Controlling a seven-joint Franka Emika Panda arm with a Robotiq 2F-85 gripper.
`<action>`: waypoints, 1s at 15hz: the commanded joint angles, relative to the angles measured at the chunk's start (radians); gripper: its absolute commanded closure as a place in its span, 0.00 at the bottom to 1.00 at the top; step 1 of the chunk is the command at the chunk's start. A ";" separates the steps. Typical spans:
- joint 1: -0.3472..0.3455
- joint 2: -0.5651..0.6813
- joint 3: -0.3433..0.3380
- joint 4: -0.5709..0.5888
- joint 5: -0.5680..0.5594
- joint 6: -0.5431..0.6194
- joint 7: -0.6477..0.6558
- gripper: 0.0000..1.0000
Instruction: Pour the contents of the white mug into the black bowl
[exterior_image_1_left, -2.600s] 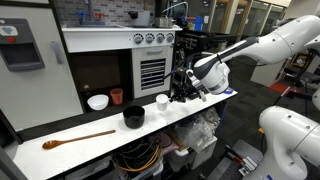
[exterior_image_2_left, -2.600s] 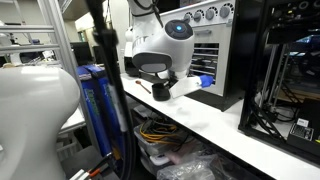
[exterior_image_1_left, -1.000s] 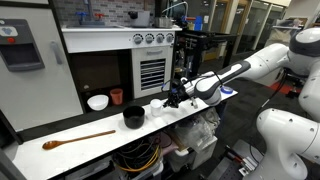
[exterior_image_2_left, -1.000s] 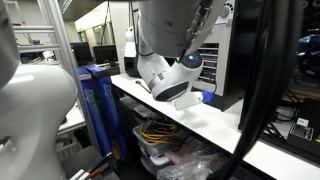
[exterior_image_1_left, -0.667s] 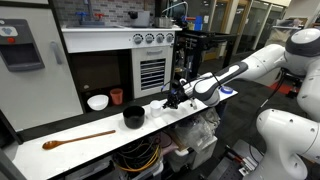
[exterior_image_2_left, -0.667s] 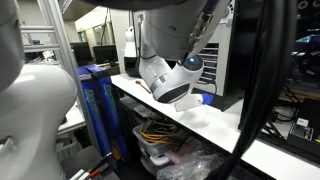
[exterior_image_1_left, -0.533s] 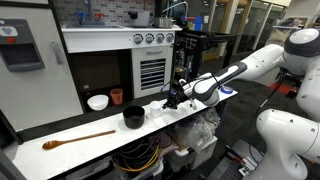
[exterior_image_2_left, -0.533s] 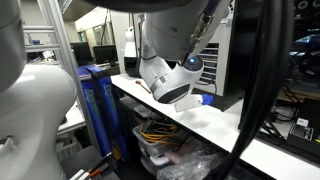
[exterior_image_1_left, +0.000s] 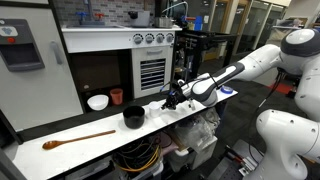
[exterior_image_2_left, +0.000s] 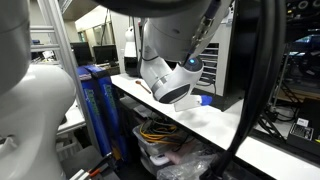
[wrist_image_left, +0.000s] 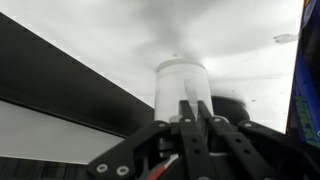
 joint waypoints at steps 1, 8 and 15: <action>0.023 0.015 -0.027 0.011 -0.026 -0.002 0.040 0.98; 0.028 0.047 -0.028 0.009 -0.023 -0.029 0.080 0.37; -0.003 0.238 0.051 -0.002 -0.011 -0.141 0.177 0.00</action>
